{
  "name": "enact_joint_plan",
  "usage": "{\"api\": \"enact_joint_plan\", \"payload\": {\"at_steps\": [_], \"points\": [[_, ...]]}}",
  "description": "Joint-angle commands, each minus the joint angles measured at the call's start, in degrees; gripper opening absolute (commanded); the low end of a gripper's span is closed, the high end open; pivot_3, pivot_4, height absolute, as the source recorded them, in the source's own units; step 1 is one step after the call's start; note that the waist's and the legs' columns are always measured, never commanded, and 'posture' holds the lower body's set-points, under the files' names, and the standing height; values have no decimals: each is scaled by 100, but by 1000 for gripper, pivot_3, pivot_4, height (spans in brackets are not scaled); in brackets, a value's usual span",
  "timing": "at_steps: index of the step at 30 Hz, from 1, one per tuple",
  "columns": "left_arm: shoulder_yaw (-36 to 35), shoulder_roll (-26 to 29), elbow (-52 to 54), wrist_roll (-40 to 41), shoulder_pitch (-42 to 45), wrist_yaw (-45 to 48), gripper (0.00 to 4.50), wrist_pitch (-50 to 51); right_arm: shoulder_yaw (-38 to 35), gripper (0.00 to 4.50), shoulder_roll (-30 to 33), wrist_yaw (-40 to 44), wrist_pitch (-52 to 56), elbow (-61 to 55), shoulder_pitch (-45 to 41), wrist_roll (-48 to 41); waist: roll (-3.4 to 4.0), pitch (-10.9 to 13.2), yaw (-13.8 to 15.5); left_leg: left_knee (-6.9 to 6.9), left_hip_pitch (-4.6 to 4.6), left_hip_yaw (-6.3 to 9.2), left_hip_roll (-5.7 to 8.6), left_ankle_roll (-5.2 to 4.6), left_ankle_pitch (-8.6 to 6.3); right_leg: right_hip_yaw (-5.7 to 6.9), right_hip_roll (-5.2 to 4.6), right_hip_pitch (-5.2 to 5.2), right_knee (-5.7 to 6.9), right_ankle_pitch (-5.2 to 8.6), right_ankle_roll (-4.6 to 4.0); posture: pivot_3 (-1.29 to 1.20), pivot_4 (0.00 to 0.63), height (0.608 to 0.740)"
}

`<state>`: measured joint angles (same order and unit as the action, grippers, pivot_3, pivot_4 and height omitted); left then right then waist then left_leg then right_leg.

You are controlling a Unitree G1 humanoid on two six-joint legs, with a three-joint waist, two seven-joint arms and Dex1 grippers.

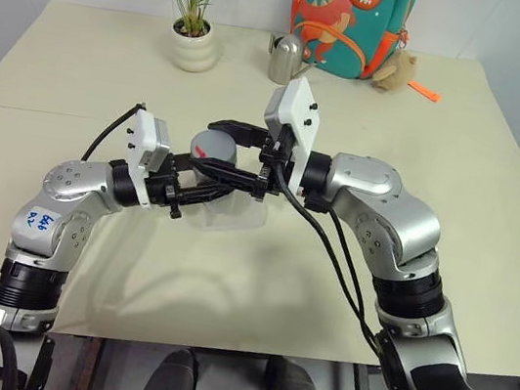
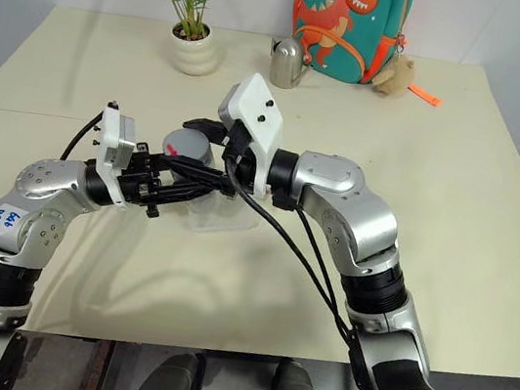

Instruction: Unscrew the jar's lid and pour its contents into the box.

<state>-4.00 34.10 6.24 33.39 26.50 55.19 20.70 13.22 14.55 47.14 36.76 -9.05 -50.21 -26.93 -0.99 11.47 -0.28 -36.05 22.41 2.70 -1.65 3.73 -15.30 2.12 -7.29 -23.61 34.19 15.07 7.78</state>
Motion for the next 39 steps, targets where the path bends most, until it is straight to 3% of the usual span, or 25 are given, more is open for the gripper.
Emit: {"api": "enact_joint_plan", "payload": {"at_steps": [1, 5, 9, 13, 16, 22, 31, 39], "points": [[-75, 70, -17, 153, 95, 523, 1920, -186, -88, 2621, 297, 956, -244, -422, 4, -450, 0, 0, 1, 0, 0, 0, 0, 0, 0, 0, 0, 0, 0, 0, 0, 0, 150, 740], [-8, 92, -272, 402, 459, 1307, 1920, -149, -278, 2621, 692, 2410, -198, -492, -217, -1311, -1, 1, 22, -2, 4, -1, 0, 0, 0, 0, 1, 3, -6, -2, 5, 0, 150, 740], [309, 252, -441, 382, 815, 2079, 1920, -97, -169, 2621, 872, 3065, -114, -142, -728, -1350, -1, 1, -33, -8, 0, -3, 0, -1, 0, -5, 4, 5, -5, -8, 8, 0, 150, 740], [348, 176, -567, 277, 999, 2189, 1920, -232, -107, 2621, 902, 3309, -280, 152, -921, -1097, -1, 1, -93, -4, -9, -4, -5, -1, 0, -12, 11, 7, 0, -7, 6, 0, 150, 740], [282, 116, -654, 219, 1033, 2080, 1920, -319, -137, 2621, 930, 3282, -318, 312, -981, -1022, -1, 1, -110, -9, -2, -4, -5, 0, 0, -15, 11, 4, 0, -8, 8, 0, 150, 740], [81, 205, -670, 171, 894, 1918, 1920, -379, -341, 4451, 1072, 3068, -816, 655, -1071, -627, -1, 1, -120, -8, -2, -5, -5, 0, 0, -16, 11, 2, 0, -8, 8, 0, 150, 740], [-91, 192, -859, -64, 883, 1552, 1920, -565, -295, 4451, 893, 1652, -324, 225, -752, -281, -1, 1, -114, -8, -2, -5, -5, 21, 12, -16, 11, 1, 0, -8, 8, 0, 150, 740], [57, 13, -777, -171, 853, 1470, 1920, -569, -91, 4451, 405, 1049, -321, 546, -902, 68, -1, 1, -123, -8, -1, -8, -5, 20, 12, -18, 11, 0, 2, -8, 8, 0, 150, 740]]}}
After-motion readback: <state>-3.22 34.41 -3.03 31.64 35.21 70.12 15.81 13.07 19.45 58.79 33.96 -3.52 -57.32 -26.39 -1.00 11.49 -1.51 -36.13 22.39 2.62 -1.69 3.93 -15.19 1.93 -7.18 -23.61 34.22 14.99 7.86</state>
